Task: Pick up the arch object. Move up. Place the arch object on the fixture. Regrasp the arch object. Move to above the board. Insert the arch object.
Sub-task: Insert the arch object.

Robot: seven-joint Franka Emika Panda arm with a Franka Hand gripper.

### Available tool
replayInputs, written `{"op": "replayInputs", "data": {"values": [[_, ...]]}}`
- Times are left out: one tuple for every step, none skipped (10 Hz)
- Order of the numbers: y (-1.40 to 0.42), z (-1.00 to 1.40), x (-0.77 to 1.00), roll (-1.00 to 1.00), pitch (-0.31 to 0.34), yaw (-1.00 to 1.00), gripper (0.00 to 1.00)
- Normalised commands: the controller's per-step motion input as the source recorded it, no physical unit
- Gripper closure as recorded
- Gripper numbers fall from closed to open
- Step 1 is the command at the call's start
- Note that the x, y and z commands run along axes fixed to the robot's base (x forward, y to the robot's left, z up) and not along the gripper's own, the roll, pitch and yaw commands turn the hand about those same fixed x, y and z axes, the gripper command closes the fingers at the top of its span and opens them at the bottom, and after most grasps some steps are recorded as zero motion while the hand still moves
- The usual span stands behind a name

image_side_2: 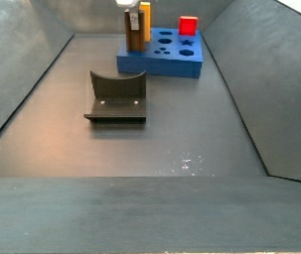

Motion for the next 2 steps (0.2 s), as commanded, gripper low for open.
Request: {"op": "replayInputs", "data": {"values": [[0.00, 0.00, 0.00, 0.01, 0.000, 0.00, 1.00], [0.00, 0.00, 0.00, 0.00, 0.000, 0.00, 1.00]]}}
